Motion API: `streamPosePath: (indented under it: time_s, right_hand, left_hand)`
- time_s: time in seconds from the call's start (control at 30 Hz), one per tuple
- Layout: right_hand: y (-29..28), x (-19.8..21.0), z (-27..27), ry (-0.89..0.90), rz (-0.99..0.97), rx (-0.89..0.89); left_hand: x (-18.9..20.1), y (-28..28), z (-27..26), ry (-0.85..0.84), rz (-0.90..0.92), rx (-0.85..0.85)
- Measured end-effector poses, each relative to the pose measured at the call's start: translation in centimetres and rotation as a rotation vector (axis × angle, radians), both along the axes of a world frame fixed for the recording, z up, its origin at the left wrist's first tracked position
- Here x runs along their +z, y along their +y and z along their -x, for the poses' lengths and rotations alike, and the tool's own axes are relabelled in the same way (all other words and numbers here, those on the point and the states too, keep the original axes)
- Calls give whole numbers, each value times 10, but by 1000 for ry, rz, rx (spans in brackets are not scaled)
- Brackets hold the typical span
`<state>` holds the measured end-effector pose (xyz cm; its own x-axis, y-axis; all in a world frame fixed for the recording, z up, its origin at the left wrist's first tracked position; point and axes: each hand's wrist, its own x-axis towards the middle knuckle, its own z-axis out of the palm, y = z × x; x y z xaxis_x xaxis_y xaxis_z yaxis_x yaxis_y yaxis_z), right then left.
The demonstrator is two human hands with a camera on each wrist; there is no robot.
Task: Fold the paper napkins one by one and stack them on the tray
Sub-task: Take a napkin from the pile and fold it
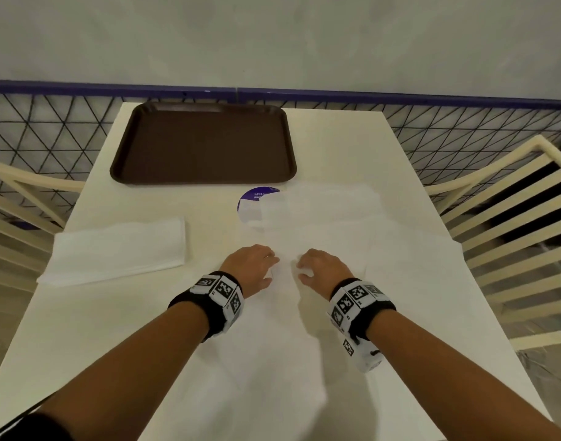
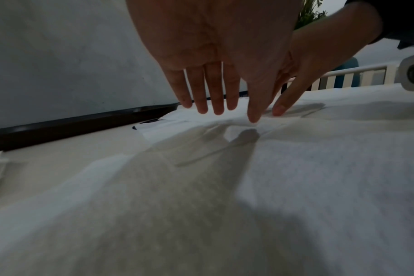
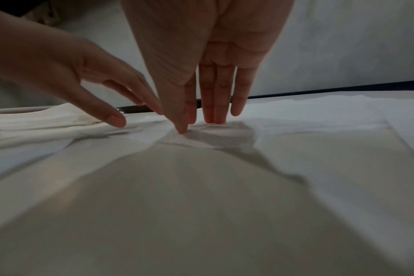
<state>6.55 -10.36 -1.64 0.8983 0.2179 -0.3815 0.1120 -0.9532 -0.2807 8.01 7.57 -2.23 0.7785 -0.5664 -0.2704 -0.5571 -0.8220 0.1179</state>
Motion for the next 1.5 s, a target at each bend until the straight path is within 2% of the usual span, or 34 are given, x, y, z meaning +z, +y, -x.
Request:
streamPosePath:
  time_s: [0.1, 0.23, 0.33, 0.37, 0.43, 0.53, 0.73, 0.77, 0.83, 1.0, 1.1, 1.27, 1.37, 1.5]
  right_hand:
    - [-5, -4, -2, -8, -31, 24]
    - [-10, -8, -5, 1, -82, 20]
    - [-13, -8, -7, 1, -111, 24]
    - [-14, -9, -8, 2, -119, 28]
    - [-16, -8, -9, 7, -131, 37]
    - [-18, -8, -11, 27, -121, 59]
    - [-15, -6, -12, -8, -8, 164]
    - [-12, -6, -11, -41, 27, 193]
    - [-4, -5, -8, -231, 61, 249]
    - [-3, -26, -17, -309, 104, 300]
    - [1, -9, -11, -347, 35, 253]
    - [-6, 0, -18, -98, -36, 138]
    - [-9, 0, -21, -88, -33, 131]
    - [-15, -1, -18, -2, -84, 115]
  left_hand:
    - [-2, -11, -2, 28, -67, -23]
    - [-11, -20, -7, -153, -99, -110]
    - [-20, -21, -12, -186, -58, -111]
    - [-15, -23, -12, -181, -54, -138]
    - [-10, -26, -13, -47, -83, -105]
    - [-6, -28, -16, -9, -118, -59]
    - [-6, -27, -23, 31, -40, 51]
    - [-6, -26, -22, 33, -25, 61]
    - [-6, -24, -21, 25, 15, 68]
    - [1, -23, -13, 92, 25, 55]
    - [3, -28, -12, 100, -8, 53]
    - [5, -35, -14, 68, -121, 28]
    - [5, -35, -19, 70, -176, -6]
    - [10, -31, -23, 138, -116, -16]
